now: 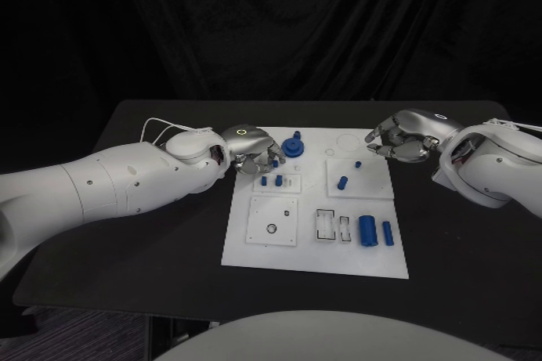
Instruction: Assemble the parts on the task board
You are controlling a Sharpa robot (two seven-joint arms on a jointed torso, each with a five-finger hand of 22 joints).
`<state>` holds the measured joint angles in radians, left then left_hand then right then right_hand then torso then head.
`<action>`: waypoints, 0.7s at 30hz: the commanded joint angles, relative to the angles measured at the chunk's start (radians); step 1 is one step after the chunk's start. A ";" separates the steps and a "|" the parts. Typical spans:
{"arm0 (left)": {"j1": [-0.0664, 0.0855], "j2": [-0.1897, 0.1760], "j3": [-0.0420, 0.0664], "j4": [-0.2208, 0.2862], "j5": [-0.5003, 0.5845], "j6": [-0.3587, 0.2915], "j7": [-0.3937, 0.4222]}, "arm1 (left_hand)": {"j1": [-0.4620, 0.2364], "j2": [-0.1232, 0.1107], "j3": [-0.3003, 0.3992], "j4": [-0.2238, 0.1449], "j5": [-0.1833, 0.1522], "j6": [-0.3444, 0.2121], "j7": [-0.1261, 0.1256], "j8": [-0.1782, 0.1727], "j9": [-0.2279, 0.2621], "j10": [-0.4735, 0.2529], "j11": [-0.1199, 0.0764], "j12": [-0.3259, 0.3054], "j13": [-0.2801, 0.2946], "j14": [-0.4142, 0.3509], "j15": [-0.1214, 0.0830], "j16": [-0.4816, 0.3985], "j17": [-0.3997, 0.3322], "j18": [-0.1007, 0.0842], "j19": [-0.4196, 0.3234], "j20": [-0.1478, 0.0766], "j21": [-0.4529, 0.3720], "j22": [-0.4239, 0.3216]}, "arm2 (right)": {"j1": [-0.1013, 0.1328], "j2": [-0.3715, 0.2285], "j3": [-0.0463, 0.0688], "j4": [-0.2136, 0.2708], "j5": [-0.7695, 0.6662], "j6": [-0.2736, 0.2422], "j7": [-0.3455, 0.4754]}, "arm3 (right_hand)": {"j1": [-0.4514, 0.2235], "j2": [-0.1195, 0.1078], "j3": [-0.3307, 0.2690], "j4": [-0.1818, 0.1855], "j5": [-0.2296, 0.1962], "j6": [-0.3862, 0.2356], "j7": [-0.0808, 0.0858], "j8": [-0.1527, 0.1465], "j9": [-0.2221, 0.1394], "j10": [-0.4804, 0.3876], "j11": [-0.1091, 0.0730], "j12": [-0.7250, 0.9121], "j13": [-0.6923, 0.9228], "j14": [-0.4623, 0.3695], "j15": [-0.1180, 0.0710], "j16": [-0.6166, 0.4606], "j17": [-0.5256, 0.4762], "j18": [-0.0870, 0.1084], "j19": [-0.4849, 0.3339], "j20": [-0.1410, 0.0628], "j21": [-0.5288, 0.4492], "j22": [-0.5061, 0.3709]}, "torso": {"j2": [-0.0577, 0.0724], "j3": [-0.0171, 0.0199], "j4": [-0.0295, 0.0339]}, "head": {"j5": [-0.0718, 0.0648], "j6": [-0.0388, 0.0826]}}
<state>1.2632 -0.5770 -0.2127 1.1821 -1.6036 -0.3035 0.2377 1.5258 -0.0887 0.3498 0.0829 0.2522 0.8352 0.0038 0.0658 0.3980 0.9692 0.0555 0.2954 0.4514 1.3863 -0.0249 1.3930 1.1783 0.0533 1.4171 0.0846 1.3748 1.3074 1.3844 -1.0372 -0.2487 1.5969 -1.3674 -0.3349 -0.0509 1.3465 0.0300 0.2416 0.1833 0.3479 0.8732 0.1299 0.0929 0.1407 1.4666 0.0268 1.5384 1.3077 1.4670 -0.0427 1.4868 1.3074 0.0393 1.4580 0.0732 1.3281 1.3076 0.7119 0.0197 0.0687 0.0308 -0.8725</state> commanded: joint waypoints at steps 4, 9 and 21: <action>-0.002 -0.006 0.001 0.000 -0.005 -0.006 -0.010 | -0.007 -0.012 0.002 0.005 -0.008 -0.056 -0.020 -0.005 -0.027 -0.032 0.008 -0.023 -0.008 -0.013 0.007 -0.011 -0.012 0.001 -0.011 0.006 -0.012 0.191 | -0.002 -0.001 0.000 0.001 0.001 0.010 -0.018 | -0.004 -0.004 0.005 0.002 0.002 0.006 -0.001 -0.002 -0.001 0.063 0.004 -0.003 0.228 0.078 0.006 -0.004 0.196 0.020 -0.006 0.000 -0.006 0.182 | 0.000 0.0000 -0.0001 | 0.002 0.000; -0.002 -0.024 0.001 0.008 -0.059 -0.103 -0.041 | -0.020 -0.023 -0.006 0.010 -0.017 -0.117 -0.047 -0.006 -0.053 -0.052 0.010 -0.032 -0.011 -0.012 0.009 -0.011 -0.014 0.002 -0.011 0.010 -0.015 0.190 | -0.002 -0.004 0.000 0.004 0.001 0.012 -0.020 | -0.005 -0.005 0.006 0.001 0.002 0.006 -0.001 -0.001 -0.002 0.062 0.004 -0.004 0.228 0.078 0.007 -0.005 0.195 0.020 -0.007 0.000 -0.008 0.182 | 0.000 -0.0002 0.0010 | -0.001 0.000; -0.002 -0.171 0.001 0.062 0.064 -0.414 0.063 | -0.039 -0.020 -0.033 0.043 -0.025 -0.296 -0.111 -0.009 -0.174 -0.240 0.011 -0.012 0.012 -0.306 0.019 -0.289 -0.402 0.067 -0.263 0.019 -0.352 0.084 | 0.005 -0.022 0.001 0.034 0.010 -0.005 0.000 | 0.007 -0.032 0.049 -0.019 0.001 0.012 0.011 -0.004 -0.009 -0.238 0.022 -0.266 0.003 -0.028 0.025 -0.239 0.028 0.075 -0.153 0.017 -0.290 0.090 | 0.001 -0.0008 0.0000 | -0.007 0.000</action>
<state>1.2625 -0.7394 -0.2129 1.2361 -1.6397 -0.5784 0.2110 1.4914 -0.1096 0.3160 0.1220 0.2309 0.5553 -0.1012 0.0589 0.2330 0.7485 0.0652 0.2818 0.4611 1.1207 -0.0077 1.1433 0.8249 0.1174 1.1874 0.1021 1.0679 1.3073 1.3855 -1.0573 -0.2487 1.6234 -1.3639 -0.3309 -0.0536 1.3541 0.0058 0.2862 0.1672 0.3479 0.8810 0.1376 0.0925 0.1327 1.2565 0.0466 1.2944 1.2952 1.4449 -0.0191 1.2694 1.3069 0.1034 1.3184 0.0886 1.0642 1.3074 0.7122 0.0192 0.0695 0.0220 -0.8725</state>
